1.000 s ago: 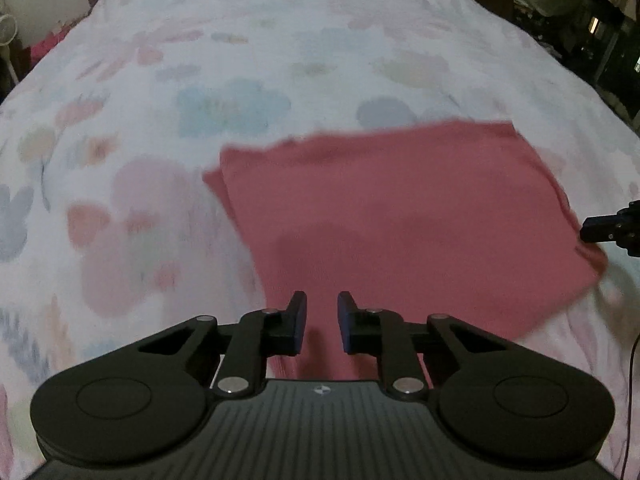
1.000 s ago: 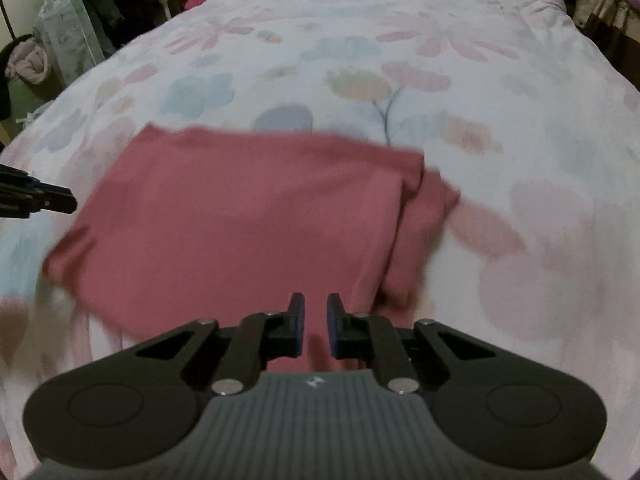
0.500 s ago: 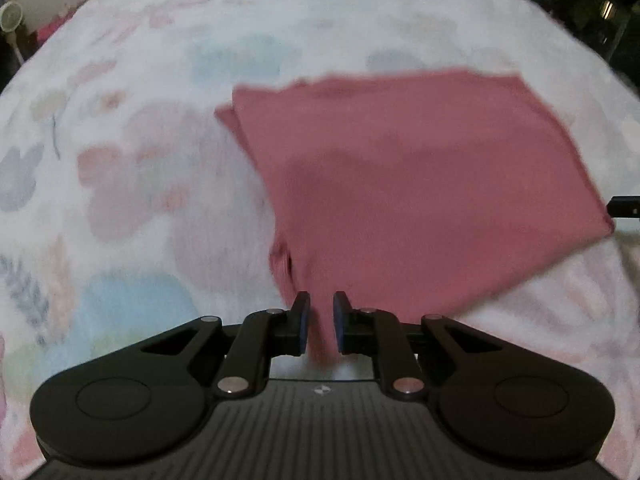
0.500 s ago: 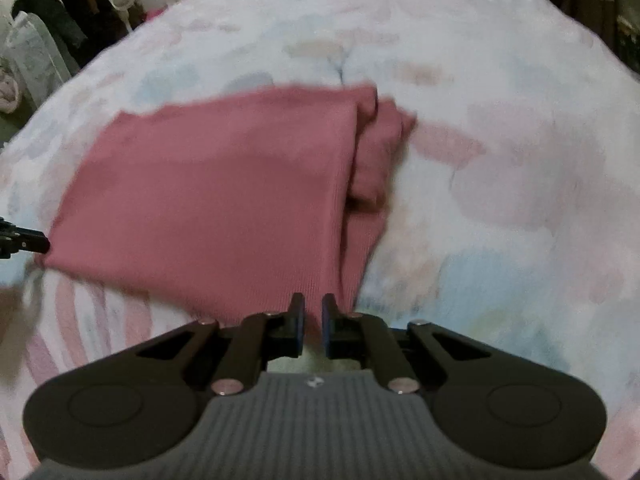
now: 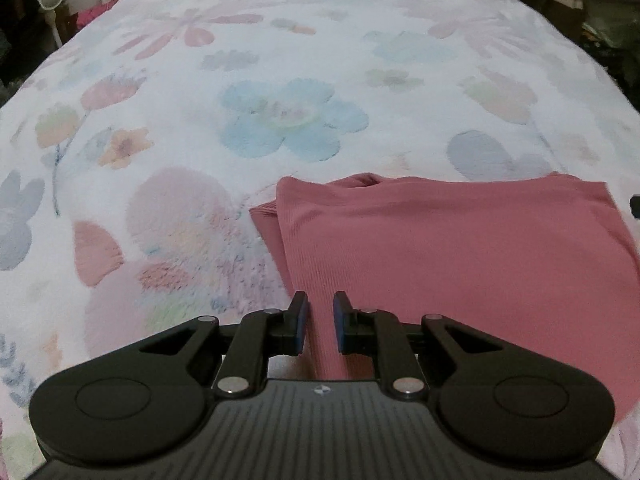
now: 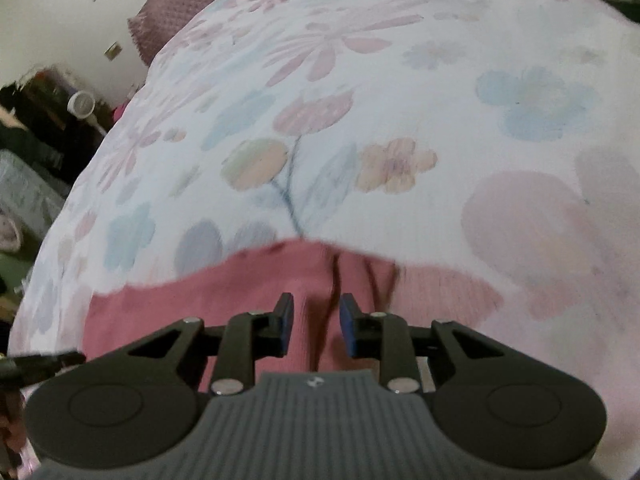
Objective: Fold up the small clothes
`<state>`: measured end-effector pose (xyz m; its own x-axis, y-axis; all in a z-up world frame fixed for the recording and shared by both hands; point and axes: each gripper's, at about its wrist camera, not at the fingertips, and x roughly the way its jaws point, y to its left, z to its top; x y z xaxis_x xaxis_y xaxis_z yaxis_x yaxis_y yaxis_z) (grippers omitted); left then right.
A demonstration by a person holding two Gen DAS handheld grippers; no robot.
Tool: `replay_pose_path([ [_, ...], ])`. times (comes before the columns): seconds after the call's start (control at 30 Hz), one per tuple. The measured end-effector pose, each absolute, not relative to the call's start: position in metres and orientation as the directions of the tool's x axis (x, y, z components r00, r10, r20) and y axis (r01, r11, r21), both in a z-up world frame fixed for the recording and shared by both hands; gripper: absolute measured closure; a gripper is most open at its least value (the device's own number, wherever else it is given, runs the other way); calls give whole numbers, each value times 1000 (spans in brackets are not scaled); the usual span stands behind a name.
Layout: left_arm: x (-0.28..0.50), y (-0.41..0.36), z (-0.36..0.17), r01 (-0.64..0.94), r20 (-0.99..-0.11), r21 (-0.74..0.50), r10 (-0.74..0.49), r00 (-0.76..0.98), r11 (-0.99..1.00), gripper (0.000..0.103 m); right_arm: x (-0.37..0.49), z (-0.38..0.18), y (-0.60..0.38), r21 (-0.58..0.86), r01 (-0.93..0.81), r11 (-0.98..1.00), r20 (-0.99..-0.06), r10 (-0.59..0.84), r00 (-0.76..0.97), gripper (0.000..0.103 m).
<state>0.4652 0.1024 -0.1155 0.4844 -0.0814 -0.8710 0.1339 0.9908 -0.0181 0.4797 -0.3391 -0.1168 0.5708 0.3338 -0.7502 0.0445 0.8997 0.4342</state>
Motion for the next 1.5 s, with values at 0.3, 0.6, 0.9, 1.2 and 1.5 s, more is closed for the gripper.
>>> replay_pose_path([
  [0.3,467,104,-130,133,-868,-20,-84,489,991,86,529,-143,-334,434,8,901,-751,357,555,103],
  [0.6,465,105,-130,131,-862,-16,-80,500,991,86,534,-135,-331,317,-43,947,-757,280,590,97],
  [0.9,452,115,-111,99,-838,-68,-111,534,993,72,468,-117,-313,303,-183,935,-758,353,549,97],
  [1.2,441,150,-100,-8,-815,-252,-208,541,968,52,452,-137,-330,271,-67,960,-804,264,532,90],
  [1.5,438,147,-114,-41,-825,-263,-203,528,964,52,441,-134,-362,506,114,855,-747,368,554,30],
])
